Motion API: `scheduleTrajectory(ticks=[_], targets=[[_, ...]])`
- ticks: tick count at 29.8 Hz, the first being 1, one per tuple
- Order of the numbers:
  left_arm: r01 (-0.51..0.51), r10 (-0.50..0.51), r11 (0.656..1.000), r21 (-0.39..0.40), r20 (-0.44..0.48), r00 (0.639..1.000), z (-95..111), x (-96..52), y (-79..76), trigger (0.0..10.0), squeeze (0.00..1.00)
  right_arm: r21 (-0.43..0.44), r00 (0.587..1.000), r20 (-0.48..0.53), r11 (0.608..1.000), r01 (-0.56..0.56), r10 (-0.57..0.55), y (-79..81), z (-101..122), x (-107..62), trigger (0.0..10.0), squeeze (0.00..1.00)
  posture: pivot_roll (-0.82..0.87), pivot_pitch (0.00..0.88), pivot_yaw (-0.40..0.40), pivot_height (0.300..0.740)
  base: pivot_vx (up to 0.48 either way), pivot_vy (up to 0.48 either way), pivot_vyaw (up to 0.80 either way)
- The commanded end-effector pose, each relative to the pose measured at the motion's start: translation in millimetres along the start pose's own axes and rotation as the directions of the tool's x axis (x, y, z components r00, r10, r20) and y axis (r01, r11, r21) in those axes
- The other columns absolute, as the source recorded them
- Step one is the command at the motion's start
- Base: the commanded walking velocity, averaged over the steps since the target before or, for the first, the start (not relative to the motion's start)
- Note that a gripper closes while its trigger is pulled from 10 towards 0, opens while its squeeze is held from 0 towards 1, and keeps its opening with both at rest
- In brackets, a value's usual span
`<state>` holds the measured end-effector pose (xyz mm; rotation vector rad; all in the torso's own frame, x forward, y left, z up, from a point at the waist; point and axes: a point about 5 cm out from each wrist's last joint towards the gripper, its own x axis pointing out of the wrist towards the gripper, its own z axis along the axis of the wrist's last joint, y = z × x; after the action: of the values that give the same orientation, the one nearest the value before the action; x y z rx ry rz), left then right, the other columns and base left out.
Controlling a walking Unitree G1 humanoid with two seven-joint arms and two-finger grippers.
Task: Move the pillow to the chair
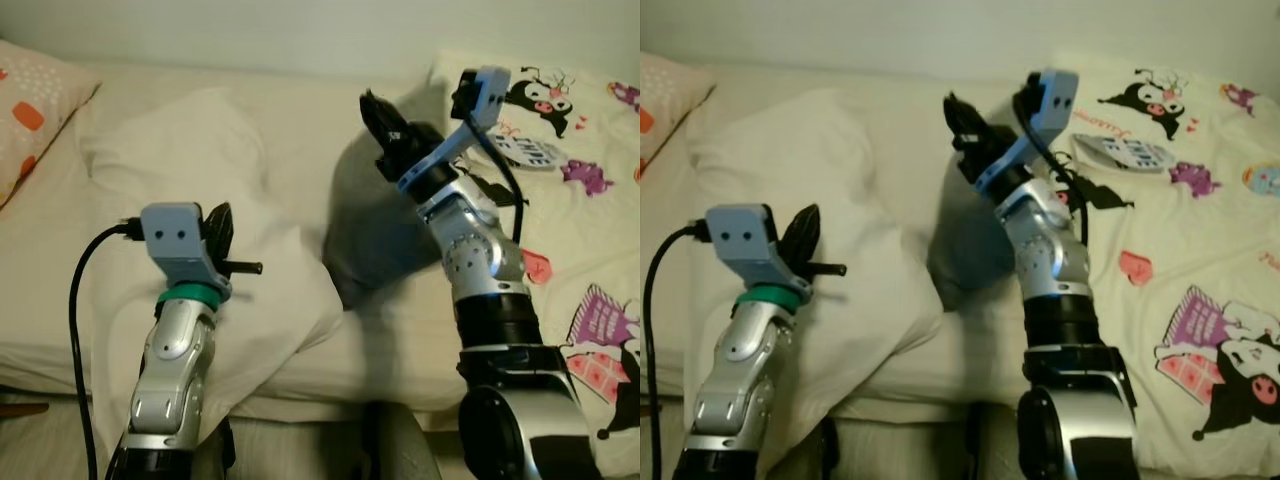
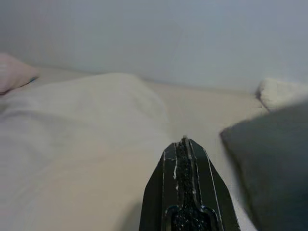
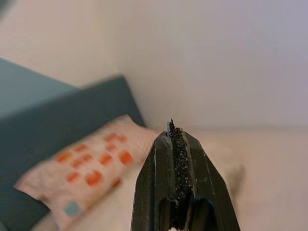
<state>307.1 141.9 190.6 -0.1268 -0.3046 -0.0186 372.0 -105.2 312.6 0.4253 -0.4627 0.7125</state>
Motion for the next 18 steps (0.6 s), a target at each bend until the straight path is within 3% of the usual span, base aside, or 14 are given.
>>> scheduleTrajectory(ticks=[1, 18], targets=[[-0.01, 0.01, 1.0, -0.009, -0.019, 1.0, -5.7, -1.1, 1.1, 10.0, 0.0, 0.015, 0.999, 0.026, 0.999, -0.032, 0.032, 5.3, 7.3, 2.7, 0.0, 0.0, 0.04, 0.085, 0.009, 0.596, 0.0, 0.0, 0.0], [-0.019, 0.018, 1.0, -0.019, -0.025, 1.0, -8.0, -0.8, 1.5, 10.0, 0.0, -0.029, 0.996, -0.069, 0.998, 0.051, -0.053, -4.5, -4.4, -11.5, 0.0, 0.0, 0.03, 0.086, 0.015, 0.596, 0.0, 0.0, 0.0]])
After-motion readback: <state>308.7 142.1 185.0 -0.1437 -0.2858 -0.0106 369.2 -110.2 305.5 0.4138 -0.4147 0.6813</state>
